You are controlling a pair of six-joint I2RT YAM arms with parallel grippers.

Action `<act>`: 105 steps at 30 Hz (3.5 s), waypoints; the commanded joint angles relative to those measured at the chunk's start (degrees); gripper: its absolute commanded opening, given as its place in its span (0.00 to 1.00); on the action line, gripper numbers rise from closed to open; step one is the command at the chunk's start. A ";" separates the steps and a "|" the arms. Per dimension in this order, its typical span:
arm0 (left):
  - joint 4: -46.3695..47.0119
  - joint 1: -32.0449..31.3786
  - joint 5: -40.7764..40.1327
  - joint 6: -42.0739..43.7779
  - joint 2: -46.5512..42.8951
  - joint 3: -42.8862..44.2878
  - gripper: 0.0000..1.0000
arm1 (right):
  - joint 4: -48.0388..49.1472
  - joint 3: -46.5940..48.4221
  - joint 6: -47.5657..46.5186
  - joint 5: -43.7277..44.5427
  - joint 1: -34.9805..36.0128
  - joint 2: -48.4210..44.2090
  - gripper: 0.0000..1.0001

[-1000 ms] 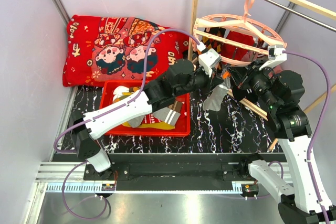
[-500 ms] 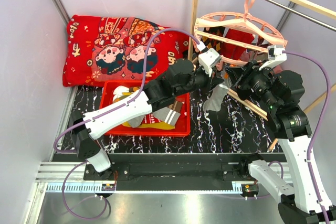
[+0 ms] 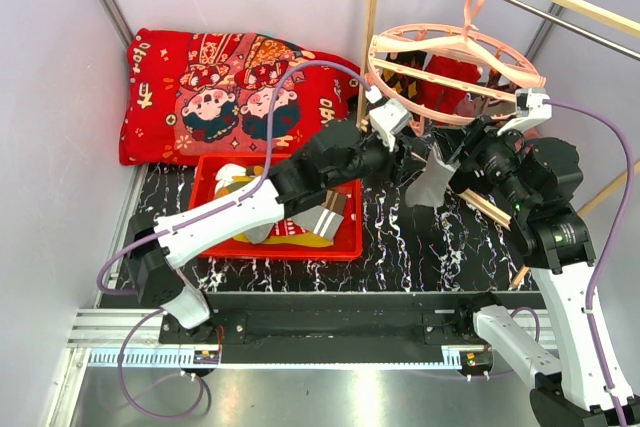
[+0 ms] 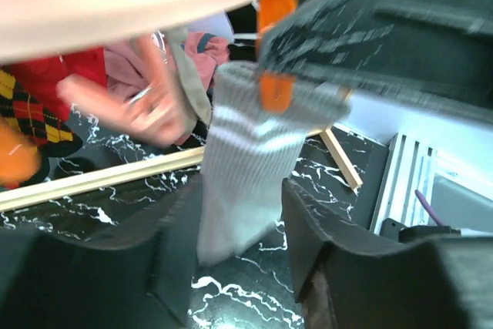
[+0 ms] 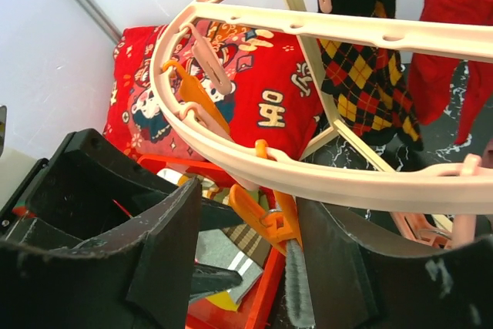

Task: Clip the socks to the hanger
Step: Clamp the sock onto the hanger, then open the clamp at the hanger.

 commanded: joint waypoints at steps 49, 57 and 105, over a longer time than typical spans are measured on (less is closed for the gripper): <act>48.76 9.96 23.92 -22.98 10.56 -5.37 0.28 | 0.74 0.66 -2.91 5.76 0.12 -3.48 0.66; 41.94 8.38 19.20 -18.95 7.31 -6.95 0.07 | -1.01 3.29 -2.65 3.21 0.21 -3.92 0.66; 15.63 -4.90 -7.45 10.14 4.14 2.54 0.04 | -2.95 3.48 9.65 1.01 0.21 2.41 0.64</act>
